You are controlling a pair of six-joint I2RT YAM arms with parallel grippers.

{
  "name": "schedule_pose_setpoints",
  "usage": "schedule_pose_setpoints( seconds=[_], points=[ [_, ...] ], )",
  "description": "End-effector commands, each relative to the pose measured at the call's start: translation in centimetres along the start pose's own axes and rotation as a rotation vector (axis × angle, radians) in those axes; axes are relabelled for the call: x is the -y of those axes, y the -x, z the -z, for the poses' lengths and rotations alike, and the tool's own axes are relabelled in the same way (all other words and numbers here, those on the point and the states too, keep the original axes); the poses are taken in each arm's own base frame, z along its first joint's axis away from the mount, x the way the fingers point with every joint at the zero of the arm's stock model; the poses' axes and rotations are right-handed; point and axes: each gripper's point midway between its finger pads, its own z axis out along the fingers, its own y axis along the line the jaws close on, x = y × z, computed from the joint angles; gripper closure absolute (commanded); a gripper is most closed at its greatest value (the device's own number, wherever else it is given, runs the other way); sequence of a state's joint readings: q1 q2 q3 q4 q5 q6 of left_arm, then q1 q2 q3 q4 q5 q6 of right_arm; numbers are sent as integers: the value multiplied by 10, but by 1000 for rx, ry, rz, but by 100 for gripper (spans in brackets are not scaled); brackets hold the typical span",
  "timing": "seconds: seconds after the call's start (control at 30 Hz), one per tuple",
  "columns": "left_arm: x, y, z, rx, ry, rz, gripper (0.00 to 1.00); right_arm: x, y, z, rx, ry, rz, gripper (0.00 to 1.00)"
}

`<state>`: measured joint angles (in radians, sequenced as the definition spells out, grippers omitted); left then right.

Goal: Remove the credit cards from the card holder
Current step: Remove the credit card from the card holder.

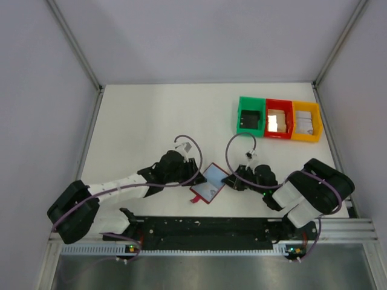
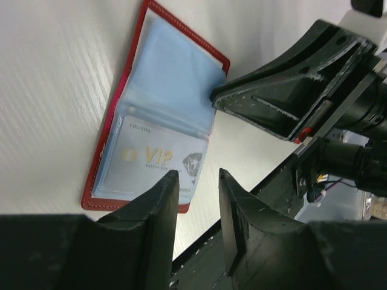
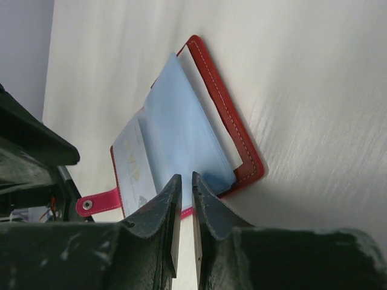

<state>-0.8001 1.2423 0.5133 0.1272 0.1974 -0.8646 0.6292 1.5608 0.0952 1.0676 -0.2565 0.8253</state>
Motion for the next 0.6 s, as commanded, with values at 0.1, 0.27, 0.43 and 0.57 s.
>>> schedule_pose_setpoints(
  seconds=[0.1, 0.27, 0.43, 0.57],
  points=[
    [-28, -42, -1, -181, 109, -45, 68, 13, -17, 18, -36, -61, -90, 87],
    [-55, -57, -2, -252, 217, -58, 75, -2, -18, 21, -64, -53, -56, 87],
    [-82, -49, 4, -227, 362, -105, 84, -27, -10, 19, -84, -20, 30, 86],
    [-93, -36, 9, -208, 440, -156, 85, -54, 6, 16, -114, 27, 151, 84]
  ],
)
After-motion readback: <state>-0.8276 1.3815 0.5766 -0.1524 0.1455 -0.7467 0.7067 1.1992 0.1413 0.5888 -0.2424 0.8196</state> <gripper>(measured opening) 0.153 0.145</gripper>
